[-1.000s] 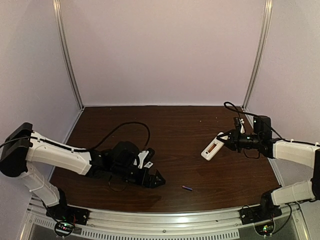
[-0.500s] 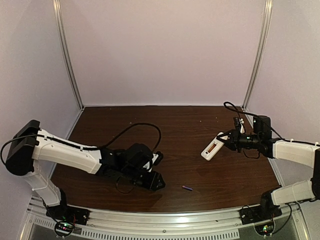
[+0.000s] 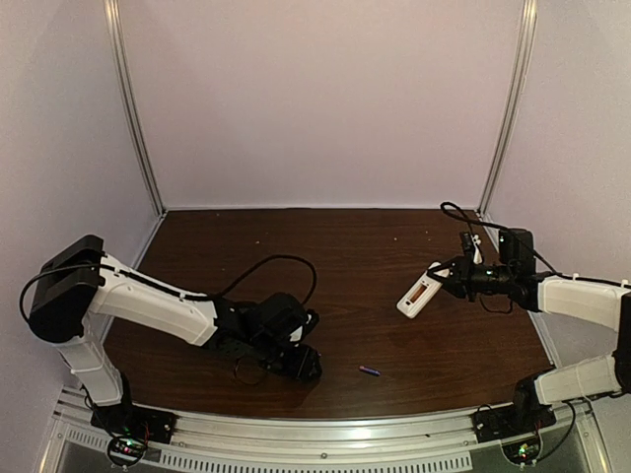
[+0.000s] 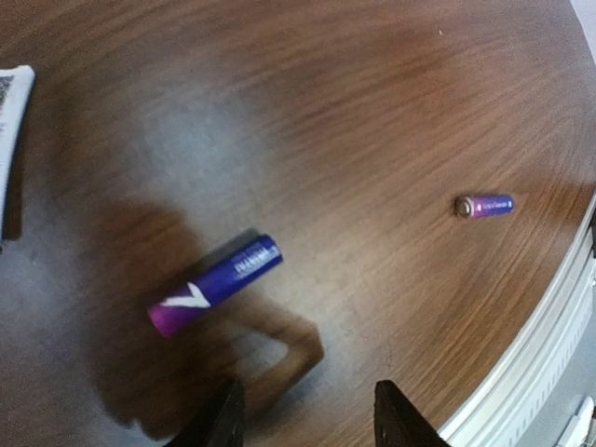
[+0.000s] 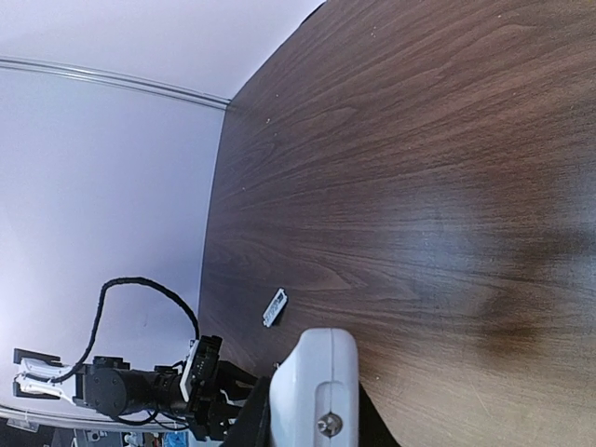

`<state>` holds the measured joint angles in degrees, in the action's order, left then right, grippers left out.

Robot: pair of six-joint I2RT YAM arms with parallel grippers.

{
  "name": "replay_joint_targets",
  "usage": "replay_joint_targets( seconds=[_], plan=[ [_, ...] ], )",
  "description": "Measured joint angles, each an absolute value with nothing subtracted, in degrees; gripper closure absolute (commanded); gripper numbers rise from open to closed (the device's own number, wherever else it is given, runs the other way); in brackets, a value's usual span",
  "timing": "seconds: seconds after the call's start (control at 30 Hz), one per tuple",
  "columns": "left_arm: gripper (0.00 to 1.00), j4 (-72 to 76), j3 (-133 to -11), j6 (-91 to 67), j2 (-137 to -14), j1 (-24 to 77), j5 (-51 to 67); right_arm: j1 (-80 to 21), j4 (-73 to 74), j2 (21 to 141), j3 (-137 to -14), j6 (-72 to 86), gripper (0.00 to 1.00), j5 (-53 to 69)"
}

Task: Load the batteries into the remote control
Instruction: Adjust the battery at the center of the board.

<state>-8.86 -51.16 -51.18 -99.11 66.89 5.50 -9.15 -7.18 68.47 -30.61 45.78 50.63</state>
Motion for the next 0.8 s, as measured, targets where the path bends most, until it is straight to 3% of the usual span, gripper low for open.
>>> replay_joint_targets(
  seconds=[0.33, 0.8],
  plan=[
    [0.47, -5.21, -51.13, -51.03, -99.85, 60.64, 5.26, -9.15, -6.57, 68.49, -30.63, 44.91, 1.0, 50.52],
    [0.47, -7.57, -57.43, -44.97, -105.01, 60.23, 4.08, -9.15, -6.15, 69.82, -30.83, 43.88, 1.0, 50.52]
  ],
)
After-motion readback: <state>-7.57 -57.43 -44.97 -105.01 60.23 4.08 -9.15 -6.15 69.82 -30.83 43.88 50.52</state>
